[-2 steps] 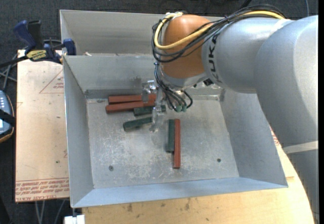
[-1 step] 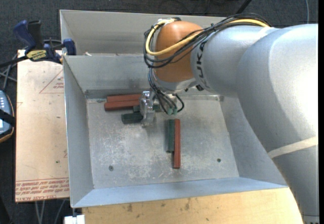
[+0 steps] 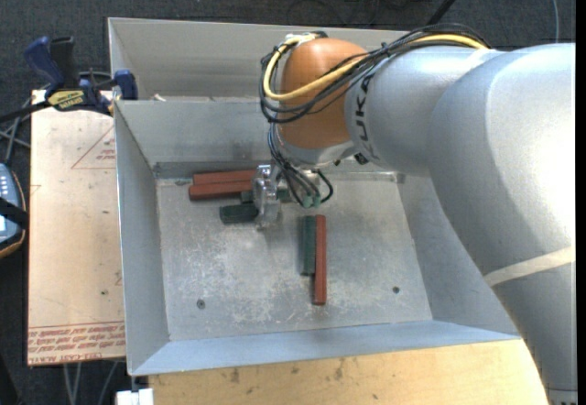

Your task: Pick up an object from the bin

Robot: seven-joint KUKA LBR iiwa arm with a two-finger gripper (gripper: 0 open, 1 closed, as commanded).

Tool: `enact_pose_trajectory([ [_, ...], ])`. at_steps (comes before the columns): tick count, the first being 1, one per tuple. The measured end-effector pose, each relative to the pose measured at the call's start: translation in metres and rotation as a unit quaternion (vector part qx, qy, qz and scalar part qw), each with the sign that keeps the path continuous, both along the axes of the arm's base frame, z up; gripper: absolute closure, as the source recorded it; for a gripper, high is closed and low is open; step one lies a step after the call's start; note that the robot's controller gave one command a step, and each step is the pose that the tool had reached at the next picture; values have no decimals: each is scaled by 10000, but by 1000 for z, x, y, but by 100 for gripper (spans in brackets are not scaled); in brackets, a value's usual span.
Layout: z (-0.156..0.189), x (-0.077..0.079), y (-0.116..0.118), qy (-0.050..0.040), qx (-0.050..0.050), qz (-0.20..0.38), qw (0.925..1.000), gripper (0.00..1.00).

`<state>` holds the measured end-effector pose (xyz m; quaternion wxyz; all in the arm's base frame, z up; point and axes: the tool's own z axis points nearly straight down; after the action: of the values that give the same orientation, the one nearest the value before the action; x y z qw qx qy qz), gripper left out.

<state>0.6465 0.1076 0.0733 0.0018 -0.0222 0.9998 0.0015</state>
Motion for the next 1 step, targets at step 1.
enact_pose_trajectory([
  [1, 126, -7, 1, -3, -6, -71, 10000, 100],
])
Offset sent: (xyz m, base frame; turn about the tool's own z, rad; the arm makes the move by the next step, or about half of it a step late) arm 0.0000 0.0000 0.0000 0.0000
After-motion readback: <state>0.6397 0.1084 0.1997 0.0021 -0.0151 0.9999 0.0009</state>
